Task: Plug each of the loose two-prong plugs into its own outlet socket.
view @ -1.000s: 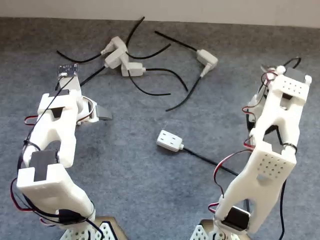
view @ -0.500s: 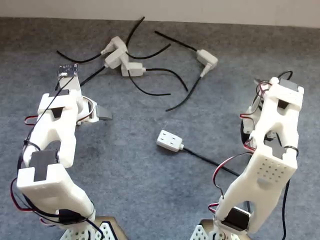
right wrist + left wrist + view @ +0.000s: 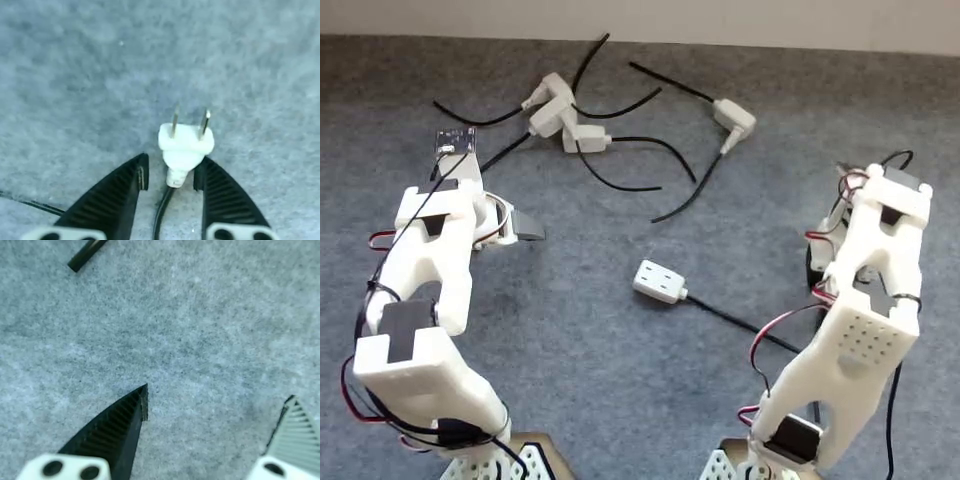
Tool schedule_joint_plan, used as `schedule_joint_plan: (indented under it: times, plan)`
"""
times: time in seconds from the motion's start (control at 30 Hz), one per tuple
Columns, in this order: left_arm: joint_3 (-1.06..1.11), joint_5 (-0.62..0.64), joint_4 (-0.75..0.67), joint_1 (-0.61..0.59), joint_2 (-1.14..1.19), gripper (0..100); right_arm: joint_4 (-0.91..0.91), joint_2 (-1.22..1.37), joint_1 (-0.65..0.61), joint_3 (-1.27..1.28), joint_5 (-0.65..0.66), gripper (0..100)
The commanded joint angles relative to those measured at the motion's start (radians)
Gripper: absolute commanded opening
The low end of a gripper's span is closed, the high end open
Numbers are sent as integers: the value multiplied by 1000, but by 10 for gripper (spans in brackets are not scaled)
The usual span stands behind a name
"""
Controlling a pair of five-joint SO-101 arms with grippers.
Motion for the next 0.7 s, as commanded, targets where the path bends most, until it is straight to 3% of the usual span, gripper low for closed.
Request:
schedule_joint_plan:
  times: [0.0,0.17,0.4,0.67]
  plan:
    - [-2,-2,-9,15,-45,397,-39,61,36,8,-2,159]
    - [-2,-2,-12,15,-45,397,-33,45,53,-13,-2,159]
    - [-2,-2,-12,15,-45,397,148,-91,8,-156,-6,159]
    - [-2,-2,-9,15,-45,397,122,-122,-47,-166,-8,159]
